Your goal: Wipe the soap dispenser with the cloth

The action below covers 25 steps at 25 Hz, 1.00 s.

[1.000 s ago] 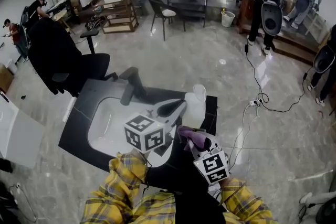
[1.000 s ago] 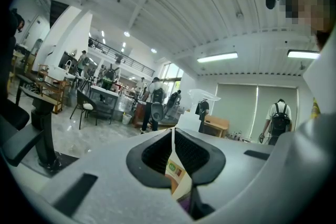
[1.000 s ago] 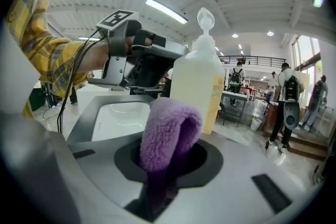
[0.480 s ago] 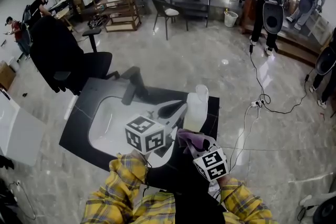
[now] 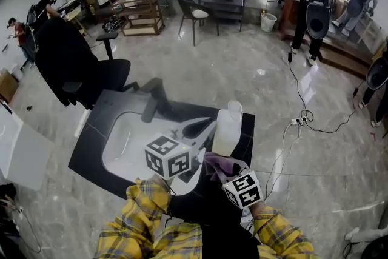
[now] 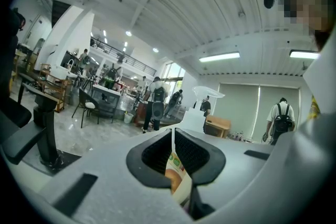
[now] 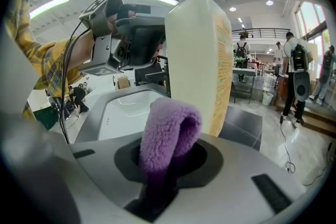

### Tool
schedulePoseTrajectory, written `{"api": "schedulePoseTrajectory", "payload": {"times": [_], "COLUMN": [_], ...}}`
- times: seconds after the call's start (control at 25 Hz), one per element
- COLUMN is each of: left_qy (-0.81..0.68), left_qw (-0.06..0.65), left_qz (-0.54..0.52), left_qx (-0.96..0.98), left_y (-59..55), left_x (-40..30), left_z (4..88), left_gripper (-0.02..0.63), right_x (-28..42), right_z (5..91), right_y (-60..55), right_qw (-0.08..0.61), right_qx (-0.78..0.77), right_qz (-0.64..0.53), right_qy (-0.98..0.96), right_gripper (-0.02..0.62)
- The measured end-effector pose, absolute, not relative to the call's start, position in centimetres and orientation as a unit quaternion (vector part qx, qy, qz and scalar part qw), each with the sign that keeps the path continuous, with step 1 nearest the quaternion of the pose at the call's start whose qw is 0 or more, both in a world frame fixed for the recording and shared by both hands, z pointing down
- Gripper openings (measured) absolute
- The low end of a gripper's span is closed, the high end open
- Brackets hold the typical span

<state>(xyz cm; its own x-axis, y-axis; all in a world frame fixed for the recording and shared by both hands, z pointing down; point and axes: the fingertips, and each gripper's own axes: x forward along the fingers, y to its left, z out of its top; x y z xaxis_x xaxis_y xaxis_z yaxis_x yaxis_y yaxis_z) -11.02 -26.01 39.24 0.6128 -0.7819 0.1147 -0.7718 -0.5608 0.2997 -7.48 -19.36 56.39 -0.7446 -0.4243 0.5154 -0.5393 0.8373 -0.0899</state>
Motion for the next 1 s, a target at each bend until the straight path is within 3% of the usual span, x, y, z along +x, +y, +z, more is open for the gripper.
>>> {"api": "schedulePoseTrajectory", "payload": {"times": [0.6, 0.8, 0.84, 0.92, 1.0], "left_qy": [-0.434, -0.394, -0.375, -0.334, -0.301], "left_qw": [0.164, 0.143, 0.138, 0.127, 0.11], "left_qz": [-0.023, -0.066, -0.07, -0.058, -0.025], "left_qx": [0.886, 0.906, 0.914, 0.932, 0.947], "left_y": [-26.3, -25.7, -25.6, -25.2, -24.9], "left_x": [-10.8, -10.4, -10.2, -9.4, -8.7], "left_z": [39.2, 37.0, 36.5, 36.1, 36.3], "left_gripper": [0.017, 0.019, 0.037, 0.177, 0.199], "right_x": [-7.7, -7.2, -6.9, -6.4, -6.0], "right_z": [58.7, 56.1, 55.2, 53.4, 51.7], "right_y": [-19.4, -18.7, -18.6, -18.4, -18.2], "right_qw": [0.262, 0.231, 0.22, 0.198, 0.182], "right_qx": [0.252, 0.245, 0.242, 0.237, 0.233], "right_qz": [0.181, 0.199, 0.201, 0.202, 0.2], "right_qy": [-0.914, -0.92, -0.923, -0.929, -0.934], "right_gripper": [0.074, 0.074, 0.074, 0.074, 0.075]}}
